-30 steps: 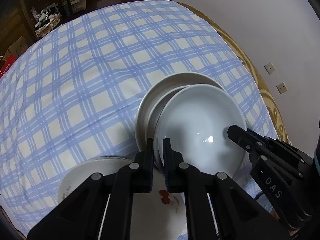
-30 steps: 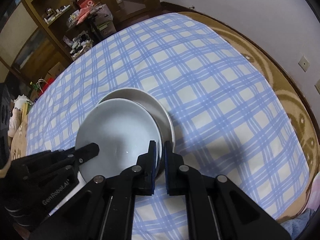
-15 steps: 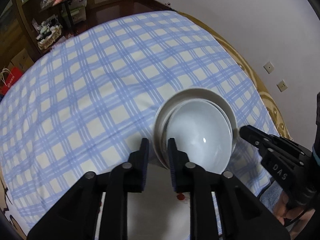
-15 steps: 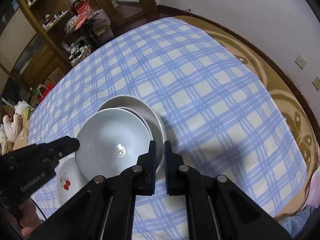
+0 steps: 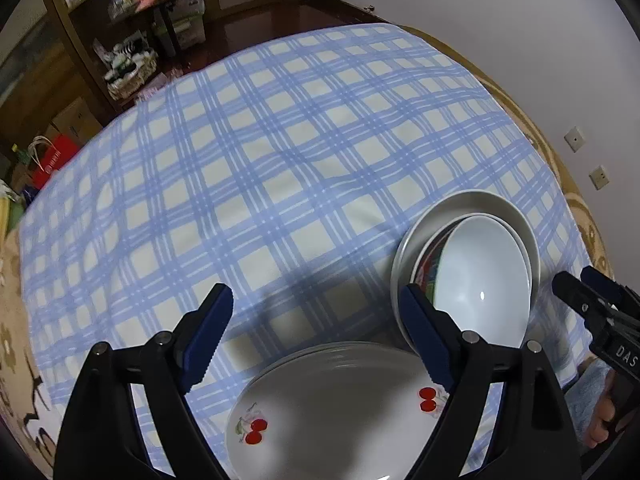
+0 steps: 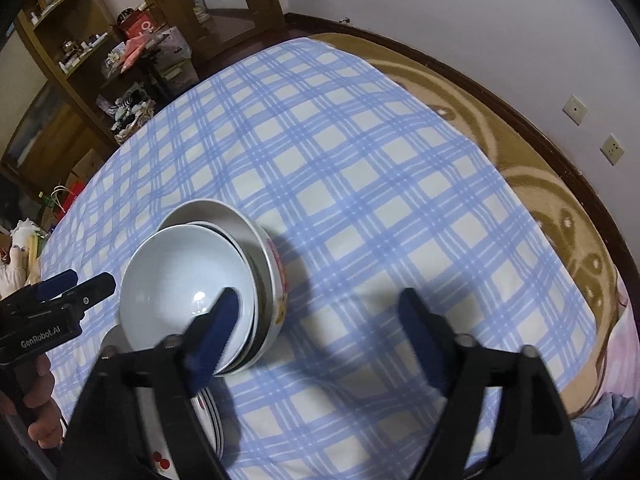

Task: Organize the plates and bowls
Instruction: 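Open both tools and release the stacked white bowls, then move both tools to opposite rims of the stacked white bowls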

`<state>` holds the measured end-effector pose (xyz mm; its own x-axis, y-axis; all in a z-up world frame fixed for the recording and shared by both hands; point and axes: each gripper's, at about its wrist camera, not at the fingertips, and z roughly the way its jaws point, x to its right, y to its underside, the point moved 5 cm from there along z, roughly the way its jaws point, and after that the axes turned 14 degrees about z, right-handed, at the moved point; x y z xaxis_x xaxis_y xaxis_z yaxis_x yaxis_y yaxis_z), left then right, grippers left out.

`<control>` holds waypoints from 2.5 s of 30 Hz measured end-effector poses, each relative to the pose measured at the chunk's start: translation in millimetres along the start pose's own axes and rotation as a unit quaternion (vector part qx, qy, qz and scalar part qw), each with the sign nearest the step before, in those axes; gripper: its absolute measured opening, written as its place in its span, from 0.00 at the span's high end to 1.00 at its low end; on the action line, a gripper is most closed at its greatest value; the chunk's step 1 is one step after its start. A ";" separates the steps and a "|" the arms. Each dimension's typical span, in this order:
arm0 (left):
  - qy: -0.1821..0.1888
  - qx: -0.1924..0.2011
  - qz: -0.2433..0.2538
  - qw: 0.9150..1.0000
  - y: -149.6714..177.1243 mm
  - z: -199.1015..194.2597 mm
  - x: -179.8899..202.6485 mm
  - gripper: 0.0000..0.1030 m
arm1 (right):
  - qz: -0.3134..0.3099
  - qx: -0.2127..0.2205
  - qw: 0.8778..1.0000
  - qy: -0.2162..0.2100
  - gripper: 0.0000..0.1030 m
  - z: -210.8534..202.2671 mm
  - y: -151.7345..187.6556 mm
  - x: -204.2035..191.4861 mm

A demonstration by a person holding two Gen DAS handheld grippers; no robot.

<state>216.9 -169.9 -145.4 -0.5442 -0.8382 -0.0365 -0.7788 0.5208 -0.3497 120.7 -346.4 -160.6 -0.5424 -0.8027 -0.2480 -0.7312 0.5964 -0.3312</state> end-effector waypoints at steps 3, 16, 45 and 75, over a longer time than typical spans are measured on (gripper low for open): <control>0.024 0.006 0.002 1.000 -0.3 6.0 -1.1 0.18 | 0.000 0.000 1.000 0.002 0.07 2.1 -0.4 0.2; 0.035 -0.012 0.003 0.999 -1.8 32.3 -0.5 0.18 | 0.006 -0.012 1.000 0.025 0.06 22.8 -3.1 11.1; 0.064 -0.026 0.002 0.998 -11.5 35.2 0.3 0.18 | 0.033 -0.071 0.996 0.032 0.06 49.0 -2.4 17.8; 0.068 -0.012 -0.018 0.997 -12.3 41.8 1.1 0.18 | 0.046 -0.055 0.994 0.083 0.07 45.3 -3.7 16.8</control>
<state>238.9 -184.0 -180.3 -0.5526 -0.8269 0.1042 -0.8045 0.4965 -0.3261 133.1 -362.0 -204.9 -0.6630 -0.7396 -0.1156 -0.7113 0.6706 -0.2106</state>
